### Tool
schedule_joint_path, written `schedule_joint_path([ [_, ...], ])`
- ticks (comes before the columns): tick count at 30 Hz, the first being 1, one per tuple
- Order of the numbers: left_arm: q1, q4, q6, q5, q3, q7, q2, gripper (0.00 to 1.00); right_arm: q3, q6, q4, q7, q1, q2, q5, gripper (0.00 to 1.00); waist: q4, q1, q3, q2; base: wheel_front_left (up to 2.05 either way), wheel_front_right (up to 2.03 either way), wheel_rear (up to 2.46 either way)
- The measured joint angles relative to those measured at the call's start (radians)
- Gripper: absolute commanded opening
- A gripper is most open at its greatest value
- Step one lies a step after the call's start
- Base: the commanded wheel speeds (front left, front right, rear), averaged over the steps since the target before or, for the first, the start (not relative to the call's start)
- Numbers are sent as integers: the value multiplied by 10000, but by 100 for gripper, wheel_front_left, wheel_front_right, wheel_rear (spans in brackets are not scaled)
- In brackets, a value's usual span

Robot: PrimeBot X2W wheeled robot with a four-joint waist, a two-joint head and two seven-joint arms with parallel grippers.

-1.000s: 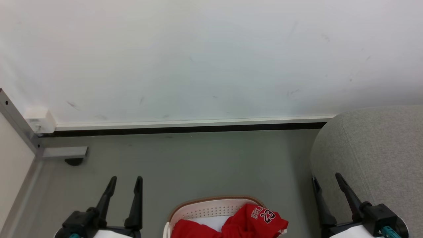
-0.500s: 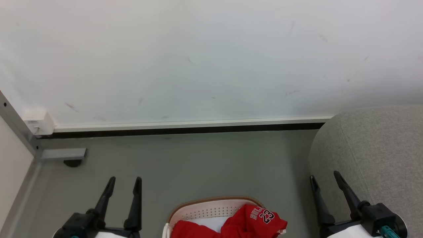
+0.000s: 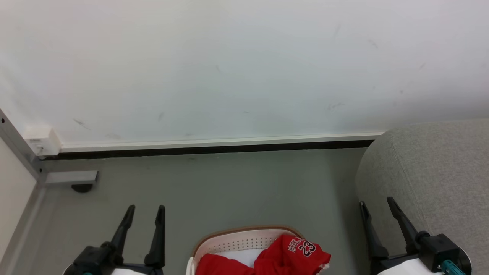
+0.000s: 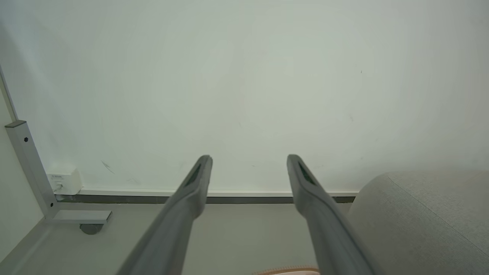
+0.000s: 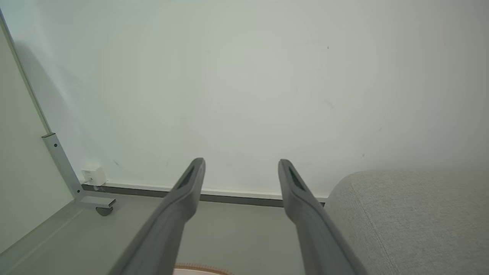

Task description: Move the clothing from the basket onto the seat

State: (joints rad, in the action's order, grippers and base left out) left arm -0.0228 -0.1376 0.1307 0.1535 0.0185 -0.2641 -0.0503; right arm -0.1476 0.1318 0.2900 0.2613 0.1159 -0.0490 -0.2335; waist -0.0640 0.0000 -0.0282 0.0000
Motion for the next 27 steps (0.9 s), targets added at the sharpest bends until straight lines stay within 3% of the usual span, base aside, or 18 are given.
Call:
schedule_joint_path([
  [14,-411,-819,8,31,585,0,-142,100,138,0,-238,4,281,2,-144,100,-744,0,592,0,0,0,0],
  [27,-2517,-3070,8,2,2874,290,-1369,100,685,0,-903,10,935,2,-115,100,-1198,1,2495,0,0,0,0],
])
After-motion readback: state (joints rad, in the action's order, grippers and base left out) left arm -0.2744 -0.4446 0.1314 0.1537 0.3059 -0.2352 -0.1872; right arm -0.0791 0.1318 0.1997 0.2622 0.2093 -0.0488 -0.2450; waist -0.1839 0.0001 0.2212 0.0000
